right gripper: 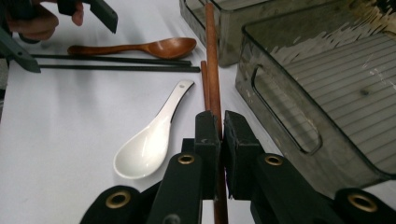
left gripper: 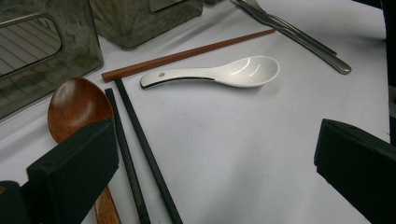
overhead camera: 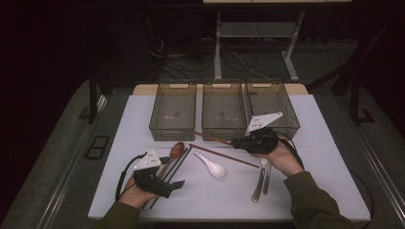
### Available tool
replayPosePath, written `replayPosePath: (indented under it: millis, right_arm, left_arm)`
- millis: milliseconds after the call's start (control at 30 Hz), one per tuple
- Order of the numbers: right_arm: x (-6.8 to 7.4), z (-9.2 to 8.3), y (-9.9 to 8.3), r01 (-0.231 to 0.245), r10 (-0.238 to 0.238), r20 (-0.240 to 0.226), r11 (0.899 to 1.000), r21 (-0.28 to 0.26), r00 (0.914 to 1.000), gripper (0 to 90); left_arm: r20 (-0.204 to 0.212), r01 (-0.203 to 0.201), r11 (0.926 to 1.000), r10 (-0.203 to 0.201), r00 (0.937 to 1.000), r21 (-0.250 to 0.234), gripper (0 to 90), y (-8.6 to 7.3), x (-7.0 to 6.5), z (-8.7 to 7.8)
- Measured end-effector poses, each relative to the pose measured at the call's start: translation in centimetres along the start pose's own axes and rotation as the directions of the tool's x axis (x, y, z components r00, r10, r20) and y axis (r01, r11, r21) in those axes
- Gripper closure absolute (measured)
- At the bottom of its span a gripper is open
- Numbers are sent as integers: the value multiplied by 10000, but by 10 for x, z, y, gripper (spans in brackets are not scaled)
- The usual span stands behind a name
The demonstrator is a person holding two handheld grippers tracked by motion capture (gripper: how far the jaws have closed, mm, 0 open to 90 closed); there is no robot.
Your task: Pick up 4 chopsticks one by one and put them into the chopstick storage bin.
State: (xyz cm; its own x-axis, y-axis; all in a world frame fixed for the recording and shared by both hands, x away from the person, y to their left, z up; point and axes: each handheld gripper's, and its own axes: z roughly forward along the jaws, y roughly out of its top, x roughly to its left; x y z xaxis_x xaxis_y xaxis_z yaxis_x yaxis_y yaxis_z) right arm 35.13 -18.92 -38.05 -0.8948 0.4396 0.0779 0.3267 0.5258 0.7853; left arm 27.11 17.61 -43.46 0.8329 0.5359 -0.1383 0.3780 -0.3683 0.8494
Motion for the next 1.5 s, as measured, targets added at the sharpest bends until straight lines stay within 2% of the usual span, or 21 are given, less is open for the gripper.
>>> replayPosePath:
  millis: [300,533,600,767,900,1033,1500]
  right_arm:
    - [-6,6,20,-144,147,178,9998,-160,9997,849]
    - [-9,15,43,-304,304,681,9995,-9,9972,848]
    - [-10,18,49,-335,336,779,9994,-22,9964,848]
    - [-12,30,63,-433,425,1087,9991,48,9932,848]
    - [-16,39,72,-697,701,1259,9975,-74,9896,848]
    - [-19,50,82,-793,776,1447,9968,58,9864,848]
    - [-25,93,112,-1100,1042,1689,9936,256,9801,848]
  left_arm:
    - [-24,1,10000,-1,10000,-11,0,0,1,0]
    - [-118,144,9999,-145,9998,-96,0,-1,5,-3]
    - [-61,78,9999,-78,10000,-84,0,-1,4,-3]
    - [-11,-19,10000,19,10000,-71,0,1,1,-3]
    - [-2,33,9999,-33,10000,-110,0,1,0,-1]
    - [-8,-41,10000,41,10000,-19,0,1,0,-1]
    - [32,-141,9999,141,9999,-41,0,2,0,0]
